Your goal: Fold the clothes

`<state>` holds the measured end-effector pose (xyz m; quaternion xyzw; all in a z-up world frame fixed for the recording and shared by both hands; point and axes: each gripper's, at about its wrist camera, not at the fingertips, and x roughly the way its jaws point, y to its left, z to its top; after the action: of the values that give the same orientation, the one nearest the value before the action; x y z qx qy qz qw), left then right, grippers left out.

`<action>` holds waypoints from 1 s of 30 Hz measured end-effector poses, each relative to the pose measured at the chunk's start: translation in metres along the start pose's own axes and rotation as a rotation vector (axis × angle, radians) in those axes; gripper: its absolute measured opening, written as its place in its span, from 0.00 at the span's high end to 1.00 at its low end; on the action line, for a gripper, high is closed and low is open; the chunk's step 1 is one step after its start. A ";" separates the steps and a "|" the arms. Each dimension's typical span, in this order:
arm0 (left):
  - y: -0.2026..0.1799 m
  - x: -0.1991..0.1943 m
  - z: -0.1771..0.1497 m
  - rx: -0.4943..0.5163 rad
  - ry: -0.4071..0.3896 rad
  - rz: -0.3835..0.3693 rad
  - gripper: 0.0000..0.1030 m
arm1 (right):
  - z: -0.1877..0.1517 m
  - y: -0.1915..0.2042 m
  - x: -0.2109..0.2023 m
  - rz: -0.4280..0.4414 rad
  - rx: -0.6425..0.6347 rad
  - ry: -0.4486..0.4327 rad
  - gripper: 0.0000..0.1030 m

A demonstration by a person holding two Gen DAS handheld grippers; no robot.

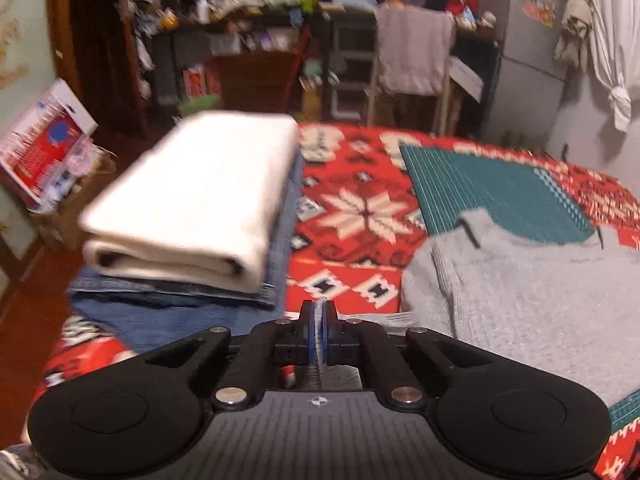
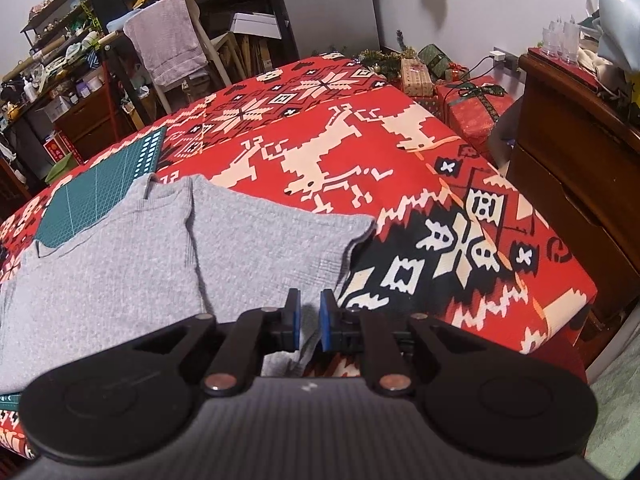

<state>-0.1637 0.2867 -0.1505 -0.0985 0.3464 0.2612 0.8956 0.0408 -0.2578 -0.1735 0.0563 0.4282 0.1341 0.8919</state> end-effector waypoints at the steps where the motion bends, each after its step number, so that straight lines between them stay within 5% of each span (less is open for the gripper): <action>1: 0.001 -0.008 0.000 -0.004 -0.007 0.016 0.97 | 0.001 0.002 0.000 0.002 -0.012 -0.001 0.88; 8: 0.024 -0.009 -0.016 -0.094 0.078 -0.015 0.96 | 0.008 0.066 -0.008 0.055 -0.316 -0.051 0.88; 17: 0.033 0.012 -0.012 -0.048 0.065 -0.068 0.96 | -0.020 0.208 0.004 0.450 -0.584 0.039 0.88; 21: 0.043 0.011 -0.013 -0.077 0.088 -0.116 0.88 | -0.053 0.286 0.006 0.643 -0.762 0.107 0.88; 23: 0.048 0.005 -0.011 -0.086 0.090 -0.130 0.74 | -0.069 0.322 0.007 0.720 -0.820 0.141 0.88; 30: 0.066 -0.029 -0.010 -0.024 0.091 -0.134 0.68 | -0.123 0.406 0.005 0.833 -1.029 0.169 0.88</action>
<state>-0.2226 0.3271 -0.1378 -0.1441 0.3764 0.2001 0.8931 -0.1294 0.1308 -0.1674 -0.2263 0.3204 0.6587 0.6421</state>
